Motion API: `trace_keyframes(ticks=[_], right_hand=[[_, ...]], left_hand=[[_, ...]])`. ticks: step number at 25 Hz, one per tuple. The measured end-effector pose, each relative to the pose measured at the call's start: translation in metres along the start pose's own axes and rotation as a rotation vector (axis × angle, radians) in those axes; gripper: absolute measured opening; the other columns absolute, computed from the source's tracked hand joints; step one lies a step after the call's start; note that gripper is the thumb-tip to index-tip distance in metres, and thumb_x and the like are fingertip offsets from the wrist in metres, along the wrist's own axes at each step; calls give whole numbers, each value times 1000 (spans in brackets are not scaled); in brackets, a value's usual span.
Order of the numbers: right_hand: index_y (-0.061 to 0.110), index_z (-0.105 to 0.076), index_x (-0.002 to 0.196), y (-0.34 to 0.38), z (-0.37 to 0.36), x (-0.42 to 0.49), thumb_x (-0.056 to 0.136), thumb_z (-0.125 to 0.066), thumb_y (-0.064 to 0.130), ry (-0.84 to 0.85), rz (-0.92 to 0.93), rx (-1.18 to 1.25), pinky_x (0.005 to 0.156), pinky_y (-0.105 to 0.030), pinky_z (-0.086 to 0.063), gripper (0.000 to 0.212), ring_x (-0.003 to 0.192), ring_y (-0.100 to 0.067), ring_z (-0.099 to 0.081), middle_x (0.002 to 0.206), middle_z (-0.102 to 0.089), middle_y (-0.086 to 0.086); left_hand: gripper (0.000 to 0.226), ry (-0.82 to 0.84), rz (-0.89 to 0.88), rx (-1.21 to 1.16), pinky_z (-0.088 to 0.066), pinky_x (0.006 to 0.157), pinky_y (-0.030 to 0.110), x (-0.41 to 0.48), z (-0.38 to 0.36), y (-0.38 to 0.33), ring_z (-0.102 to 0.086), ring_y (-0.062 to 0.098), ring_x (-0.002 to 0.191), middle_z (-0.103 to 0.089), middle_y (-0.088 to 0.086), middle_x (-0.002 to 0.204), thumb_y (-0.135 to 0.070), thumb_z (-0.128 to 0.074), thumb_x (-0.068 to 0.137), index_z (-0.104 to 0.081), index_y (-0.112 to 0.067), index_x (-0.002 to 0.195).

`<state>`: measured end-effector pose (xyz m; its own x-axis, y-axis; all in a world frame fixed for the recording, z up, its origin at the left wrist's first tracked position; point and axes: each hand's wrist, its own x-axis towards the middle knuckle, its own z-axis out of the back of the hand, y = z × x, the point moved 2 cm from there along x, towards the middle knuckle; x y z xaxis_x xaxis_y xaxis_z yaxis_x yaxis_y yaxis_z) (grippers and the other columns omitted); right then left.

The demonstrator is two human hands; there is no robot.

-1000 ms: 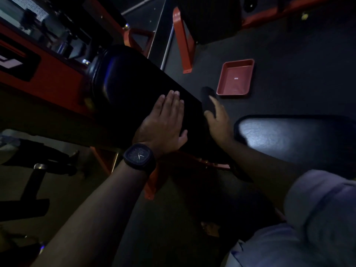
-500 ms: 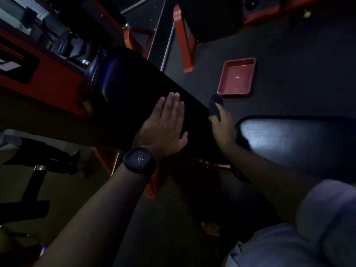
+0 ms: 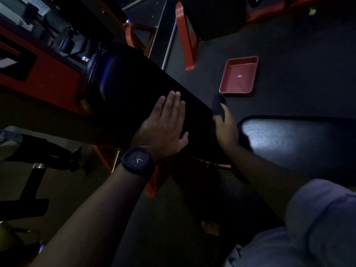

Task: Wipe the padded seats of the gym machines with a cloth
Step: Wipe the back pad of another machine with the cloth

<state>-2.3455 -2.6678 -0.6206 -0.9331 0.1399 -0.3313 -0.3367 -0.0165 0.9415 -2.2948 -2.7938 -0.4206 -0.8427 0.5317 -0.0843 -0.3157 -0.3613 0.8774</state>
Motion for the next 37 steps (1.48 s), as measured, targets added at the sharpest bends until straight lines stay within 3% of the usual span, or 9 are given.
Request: trace_keyframes(ticks=[7,10,15,18,22,26,30,34,37], right_hand=[[28,-41,152,-4,-10,-46,96,-54,22,-33,256,-14,117,-31,-26,58,144,-17,-36,156,-41,-3],[32,-34,155,-20,-5,-28,97,-51,31,-66,-267,9,116,-39,-31,61,141,-27,-41,157,-40,-7],[22,-36,155,-13,-16,-68,94,-52,27,-48,180,3,117,-32,-26,63,144,-20,-35,157,-40,-8],[24,-30,157,-27,-11,-53,96,-48,33,-94,-391,80,117,-40,-30,64,141,-32,-40,156,-39,-15],[21,-34,156,-7,-23,-87,90,-49,32,-62,112,45,120,-36,-25,68,145,-22,-33,159,-36,-9],[26,-32,157,-24,-8,-56,97,-50,30,-74,-282,17,116,-37,-28,62,142,-30,-39,157,-38,-12],[25,-31,157,-12,-18,-101,95,-49,30,17,284,-29,116,-28,-20,64,146,-18,-29,161,-32,-7],[21,-28,158,-29,-12,-63,99,-48,31,-67,-304,14,118,-40,-27,63,143,-32,-37,159,-34,-15],[17,-30,157,-20,-20,-99,96,-50,28,-20,130,-40,119,-31,-19,65,147,-24,-29,161,-31,-13]], left_hand=[[81,-6,3,7,-21,118,48,1,1,0,-44,36,142,-48,25,150,-55,-23,91,-52,0,144],[81,-13,6,17,-22,118,48,1,1,1,-45,36,141,-49,25,149,-55,-25,91,-53,0,143],[81,2,-5,7,-19,118,49,0,1,-1,-44,36,143,-48,25,150,-57,-26,92,-51,-1,145],[81,11,-4,21,-18,118,49,0,3,0,-43,35,143,-47,24,151,-56,-23,93,-50,-2,146],[80,-16,-4,33,-20,118,48,0,2,1,-44,35,143,-47,24,151,-56,-22,94,-50,-1,146],[80,1,0,18,-20,118,48,0,3,1,-44,35,142,-48,24,150,-55,-22,94,-51,-1,145],[80,-8,-7,11,-20,118,49,1,2,0,-43,35,143,-47,24,151,-55,-23,94,-49,0,146],[80,-6,-10,13,-18,119,49,0,0,-1,-43,35,143,-47,24,151,-55,-21,94,-48,-1,147],[80,-32,-4,28,-20,118,49,0,-1,0,-43,35,143,-47,24,151,-55,-22,94,-49,-1,146]])
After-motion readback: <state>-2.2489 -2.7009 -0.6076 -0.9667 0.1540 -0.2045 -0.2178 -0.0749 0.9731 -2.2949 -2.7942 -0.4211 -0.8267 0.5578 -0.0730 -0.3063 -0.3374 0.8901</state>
